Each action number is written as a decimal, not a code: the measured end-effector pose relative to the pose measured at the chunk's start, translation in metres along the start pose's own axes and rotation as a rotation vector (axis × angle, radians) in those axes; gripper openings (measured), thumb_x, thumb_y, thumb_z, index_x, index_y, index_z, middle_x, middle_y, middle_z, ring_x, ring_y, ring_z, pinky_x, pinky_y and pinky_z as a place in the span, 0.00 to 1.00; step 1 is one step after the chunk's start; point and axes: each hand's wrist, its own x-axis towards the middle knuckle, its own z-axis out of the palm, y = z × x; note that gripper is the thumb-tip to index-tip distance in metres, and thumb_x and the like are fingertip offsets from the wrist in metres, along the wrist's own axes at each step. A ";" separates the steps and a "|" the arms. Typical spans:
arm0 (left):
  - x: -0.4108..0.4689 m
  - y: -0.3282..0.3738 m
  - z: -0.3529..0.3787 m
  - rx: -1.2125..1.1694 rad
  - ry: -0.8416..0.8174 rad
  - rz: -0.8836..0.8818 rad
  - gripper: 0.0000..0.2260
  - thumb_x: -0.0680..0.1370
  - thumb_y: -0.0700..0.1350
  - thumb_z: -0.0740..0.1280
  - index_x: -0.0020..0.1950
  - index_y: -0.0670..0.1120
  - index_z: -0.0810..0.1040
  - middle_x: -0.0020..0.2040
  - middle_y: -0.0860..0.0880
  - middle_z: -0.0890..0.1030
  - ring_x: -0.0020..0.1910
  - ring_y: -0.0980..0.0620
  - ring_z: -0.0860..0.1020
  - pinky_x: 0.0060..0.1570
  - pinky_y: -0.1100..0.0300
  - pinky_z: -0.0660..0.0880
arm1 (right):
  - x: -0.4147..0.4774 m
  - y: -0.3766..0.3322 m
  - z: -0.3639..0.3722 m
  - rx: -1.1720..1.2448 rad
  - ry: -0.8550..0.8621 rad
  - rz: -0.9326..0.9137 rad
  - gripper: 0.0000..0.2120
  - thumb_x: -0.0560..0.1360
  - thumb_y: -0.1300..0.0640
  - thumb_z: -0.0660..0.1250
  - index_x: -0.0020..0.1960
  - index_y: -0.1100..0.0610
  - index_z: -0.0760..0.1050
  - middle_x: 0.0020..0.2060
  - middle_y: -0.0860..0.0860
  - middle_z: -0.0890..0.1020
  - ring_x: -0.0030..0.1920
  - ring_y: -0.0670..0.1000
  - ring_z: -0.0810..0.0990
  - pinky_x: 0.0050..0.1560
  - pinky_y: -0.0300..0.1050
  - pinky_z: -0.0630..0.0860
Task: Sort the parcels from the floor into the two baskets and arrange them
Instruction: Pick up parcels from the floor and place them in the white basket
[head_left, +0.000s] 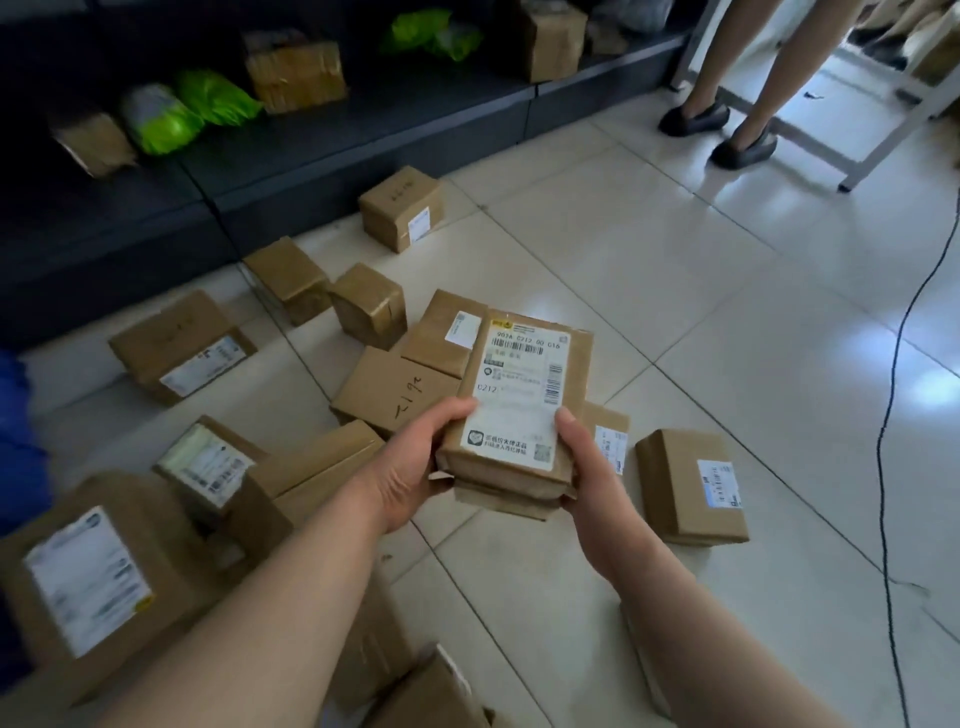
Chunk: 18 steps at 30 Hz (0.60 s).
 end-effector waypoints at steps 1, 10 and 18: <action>-0.018 0.021 0.002 -0.002 0.004 0.007 0.14 0.75 0.56 0.65 0.53 0.49 0.82 0.50 0.47 0.85 0.51 0.48 0.78 0.57 0.50 0.71 | -0.010 -0.022 0.009 0.002 -0.006 0.000 0.32 0.70 0.36 0.64 0.69 0.51 0.71 0.58 0.51 0.84 0.57 0.52 0.83 0.58 0.49 0.75; -0.218 0.215 0.011 0.042 0.126 0.046 0.20 0.76 0.62 0.61 0.56 0.50 0.81 0.50 0.46 0.85 0.52 0.47 0.80 0.56 0.53 0.75 | -0.127 -0.228 0.117 -0.056 -0.088 0.023 0.39 0.64 0.25 0.64 0.68 0.48 0.73 0.57 0.50 0.84 0.57 0.53 0.83 0.65 0.58 0.73; -0.425 0.360 0.007 0.070 0.358 0.126 0.25 0.67 0.72 0.64 0.48 0.54 0.83 0.46 0.51 0.86 0.53 0.48 0.80 0.64 0.50 0.71 | -0.255 -0.404 0.234 -0.148 -0.207 -0.032 0.24 0.76 0.33 0.56 0.63 0.46 0.77 0.47 0.46 0.87 0.47 0.48 0.86 0.41 0.41 0.78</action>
